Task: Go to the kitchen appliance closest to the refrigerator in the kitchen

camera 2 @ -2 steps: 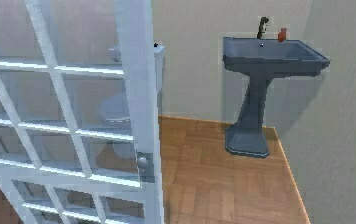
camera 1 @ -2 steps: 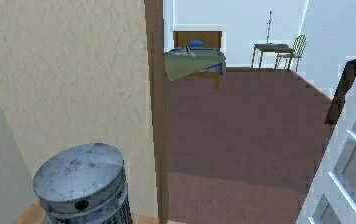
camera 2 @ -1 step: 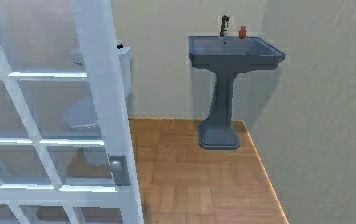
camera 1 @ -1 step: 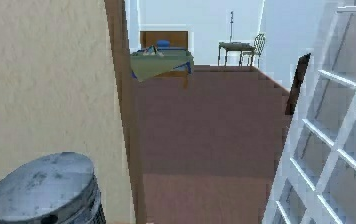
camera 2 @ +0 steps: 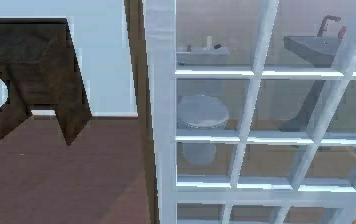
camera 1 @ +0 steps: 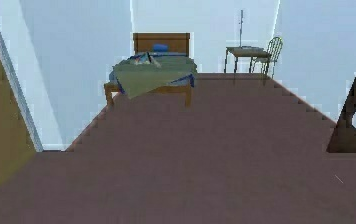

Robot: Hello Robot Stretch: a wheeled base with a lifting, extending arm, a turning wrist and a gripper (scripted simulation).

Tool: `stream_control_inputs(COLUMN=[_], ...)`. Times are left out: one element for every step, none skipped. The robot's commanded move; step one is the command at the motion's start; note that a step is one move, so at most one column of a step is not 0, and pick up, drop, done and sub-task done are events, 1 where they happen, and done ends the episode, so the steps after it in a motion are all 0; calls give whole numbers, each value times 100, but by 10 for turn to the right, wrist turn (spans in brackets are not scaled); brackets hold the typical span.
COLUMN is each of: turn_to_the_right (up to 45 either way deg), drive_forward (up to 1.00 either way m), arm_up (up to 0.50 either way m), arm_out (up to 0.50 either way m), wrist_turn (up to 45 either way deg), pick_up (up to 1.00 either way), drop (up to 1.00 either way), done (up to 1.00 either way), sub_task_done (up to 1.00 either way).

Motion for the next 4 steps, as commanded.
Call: stream_control_inputs(turn_to_the_right=[60,0,-450,-420], drive_forward=[0,35,0,0], arm_up=[0,0,0,0], arm_out=[0,0,0,0], wrist_turn=[0,0,0,0], pick_up=[0,0,0,0], drop=[0,0,0,0], done=[0,0,0,0], sub_task_done=[0,0,0,0])
